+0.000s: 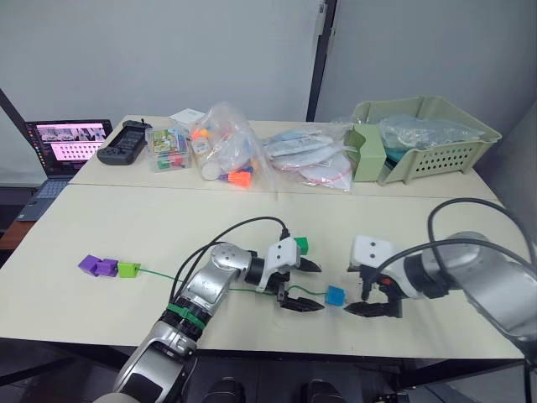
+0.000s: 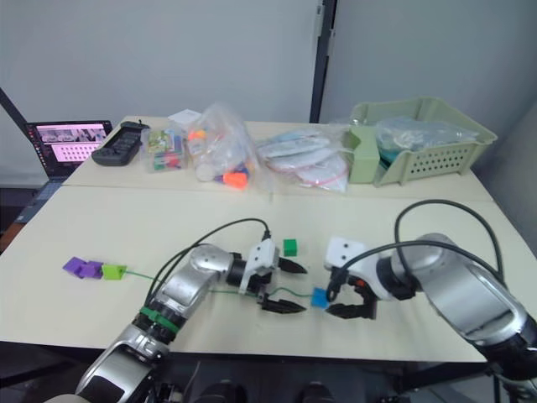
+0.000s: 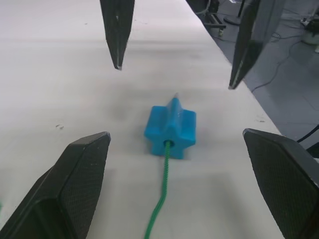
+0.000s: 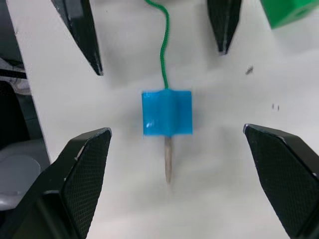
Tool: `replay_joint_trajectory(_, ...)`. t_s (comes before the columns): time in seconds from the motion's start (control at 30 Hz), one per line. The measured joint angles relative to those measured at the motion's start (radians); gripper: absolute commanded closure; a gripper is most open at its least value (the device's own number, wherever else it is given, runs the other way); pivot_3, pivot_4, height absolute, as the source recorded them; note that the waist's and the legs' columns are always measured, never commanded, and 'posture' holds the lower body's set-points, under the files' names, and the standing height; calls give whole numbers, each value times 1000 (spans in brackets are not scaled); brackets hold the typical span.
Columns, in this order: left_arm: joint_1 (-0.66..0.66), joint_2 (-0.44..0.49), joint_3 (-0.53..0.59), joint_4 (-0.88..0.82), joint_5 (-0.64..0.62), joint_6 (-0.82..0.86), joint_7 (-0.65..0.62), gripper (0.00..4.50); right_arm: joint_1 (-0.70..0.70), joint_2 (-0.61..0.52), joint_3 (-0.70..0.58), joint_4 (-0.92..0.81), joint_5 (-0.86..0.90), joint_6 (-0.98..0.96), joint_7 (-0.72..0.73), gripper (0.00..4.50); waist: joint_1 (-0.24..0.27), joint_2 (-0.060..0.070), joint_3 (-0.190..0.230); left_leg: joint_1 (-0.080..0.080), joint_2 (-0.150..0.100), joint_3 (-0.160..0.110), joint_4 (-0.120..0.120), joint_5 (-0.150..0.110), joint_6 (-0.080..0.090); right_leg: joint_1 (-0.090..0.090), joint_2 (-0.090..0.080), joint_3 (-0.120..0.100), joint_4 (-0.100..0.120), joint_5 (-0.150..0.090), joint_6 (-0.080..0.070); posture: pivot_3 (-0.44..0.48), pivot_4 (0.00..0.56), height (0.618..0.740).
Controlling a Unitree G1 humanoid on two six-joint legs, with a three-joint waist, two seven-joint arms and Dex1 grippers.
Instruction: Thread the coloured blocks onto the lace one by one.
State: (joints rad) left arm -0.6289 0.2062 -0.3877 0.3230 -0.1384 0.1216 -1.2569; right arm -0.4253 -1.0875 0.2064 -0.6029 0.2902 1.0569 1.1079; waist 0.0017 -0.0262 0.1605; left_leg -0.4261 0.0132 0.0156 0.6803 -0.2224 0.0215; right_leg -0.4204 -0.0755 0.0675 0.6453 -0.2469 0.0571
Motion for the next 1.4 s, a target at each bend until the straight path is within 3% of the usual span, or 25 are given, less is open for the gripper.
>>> replay_joint_trajectory(0.2, -8, -55, -38, 68, 51, -65, 38, 0, 131, -29, -112, -79, 66, 65, -46, 18, 5, 0, 0, 0, 0, 0, 0, 0, 0, 0, 0, 0, 0, 0, 0, 0, 150, 734)
replay_joint_trajectory(0.47, -36, -108, -54, 137, 82, -124, 70, 0, 201, -29, -204, -153, 135, 136, -126, 18, 9, 0, 0, 0, 0, 1, 0, 0, 0, 0, 0, 0, -1, 0, 0, 0, 150, 734)
replay_joint_trajectory(0.8, -42, -123, -58, 198, 116, -163, 88, 3100, 206, -1, -219, -175, 192, 164, -219, 0, 9, 0, 0, 0, 0, 1, 0, 0, 0, 1, 0, 0, -1, 0, 0, 0, 150, 734)
replay_joint_trajectory(1.1, -45, -125, -58, 202, 126, -172, 89, 3107, 168, -2, -19, -87, 98, 19, -277, 0, 7, 0, 0, 0, 0, 4, 0, 0, 0, 1, 0, 0, -2, 0, 0, 0, 150, 734)
replay_joint_trajectory(1.4, -45, -124, -58, 204, 132, -186, 89, 3107, 138, 26, 70, 40, 10, -106, -270, 2838, 8, 0, 0, 0, 0, 6, 0, 0, 0, 1, 0, 0, -1, 0, 0, 0, 150, 734)
